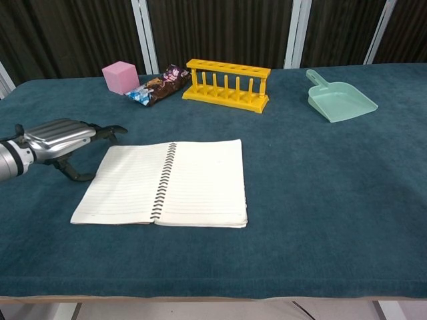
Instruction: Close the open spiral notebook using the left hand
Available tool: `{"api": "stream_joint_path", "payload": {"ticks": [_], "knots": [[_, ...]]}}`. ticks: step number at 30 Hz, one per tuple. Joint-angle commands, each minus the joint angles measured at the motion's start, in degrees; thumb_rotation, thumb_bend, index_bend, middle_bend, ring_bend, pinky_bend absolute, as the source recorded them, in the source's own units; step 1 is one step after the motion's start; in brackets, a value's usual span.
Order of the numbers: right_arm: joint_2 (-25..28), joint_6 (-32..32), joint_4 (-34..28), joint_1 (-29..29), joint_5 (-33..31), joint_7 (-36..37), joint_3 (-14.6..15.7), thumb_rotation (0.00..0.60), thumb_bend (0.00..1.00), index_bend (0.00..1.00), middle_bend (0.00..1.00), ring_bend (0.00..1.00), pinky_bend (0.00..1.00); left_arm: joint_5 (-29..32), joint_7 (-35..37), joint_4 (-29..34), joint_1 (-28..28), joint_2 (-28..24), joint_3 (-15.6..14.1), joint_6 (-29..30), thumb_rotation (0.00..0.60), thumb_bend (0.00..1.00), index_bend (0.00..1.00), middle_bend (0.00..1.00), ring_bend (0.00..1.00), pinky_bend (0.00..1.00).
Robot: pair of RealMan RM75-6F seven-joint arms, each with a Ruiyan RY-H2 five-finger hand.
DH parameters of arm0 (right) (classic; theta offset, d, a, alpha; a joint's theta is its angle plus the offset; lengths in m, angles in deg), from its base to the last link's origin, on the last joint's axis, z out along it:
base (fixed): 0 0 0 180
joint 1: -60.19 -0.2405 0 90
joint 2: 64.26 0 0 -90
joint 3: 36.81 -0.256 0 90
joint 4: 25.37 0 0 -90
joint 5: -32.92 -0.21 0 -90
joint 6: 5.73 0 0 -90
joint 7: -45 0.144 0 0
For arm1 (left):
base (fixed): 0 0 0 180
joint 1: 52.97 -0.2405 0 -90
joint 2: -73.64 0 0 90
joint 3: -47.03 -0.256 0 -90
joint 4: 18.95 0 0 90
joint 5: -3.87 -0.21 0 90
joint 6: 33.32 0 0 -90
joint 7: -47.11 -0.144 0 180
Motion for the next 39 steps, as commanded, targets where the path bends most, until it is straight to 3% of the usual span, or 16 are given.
{"api": "stream_joint_path", "payload": {"ticks": [1,11,21,35,39], "knots": [[-0.2,-0.1,0.3,0.1,-0.1,0.2,0.0,0.600,0.00,0.05,0.10,0.09,0.23,-0.6,0.3,-0.5,1.2,0.4,-0.4,-0.5,0.600,0.26,0.06,0.21,0.17,0.22],[-0.4,-0.4,1.2,0.4,-0.5,1.5,-0.2,0.600,0.00,0.05,0.10,0.09,0.23,-3.2,4.1,-0.7,3.0,1.3,-2.1,2.7,0.600,0.26,0.09,0.22,0.18,0.22],[-0.6,-0.6,1.7,0.4,-0.4,2.3,-0.3,0.600,0.00,0.05,0.10,0.09,0.23,-6.2,3.1,2.4,4.9,0.6,-3.9,5.8,0.600,0.32,0.13,0.21,0.19,0.22],[-0.9,-0.9,2.6,0.5,-0.4,3.5,-0.4,0.600,0.00,0.05,0.10,0.09,0.23,-9.8,2.1,5.8,6.9,0.5,-5.5,10.8,0.600,0.61,0.22,0.26,0.23,0.22],[-0.9,-1.2,2.8,0.7,-0.4,3.8,-0.4,0.600,0.00,0.05,0.10,0.09,0.23,-10.1,1.7,8.0,7.3,-0.1,-5.7,11.3,0.600,0.72,0.25,0.32,0.28,0.23]]}}
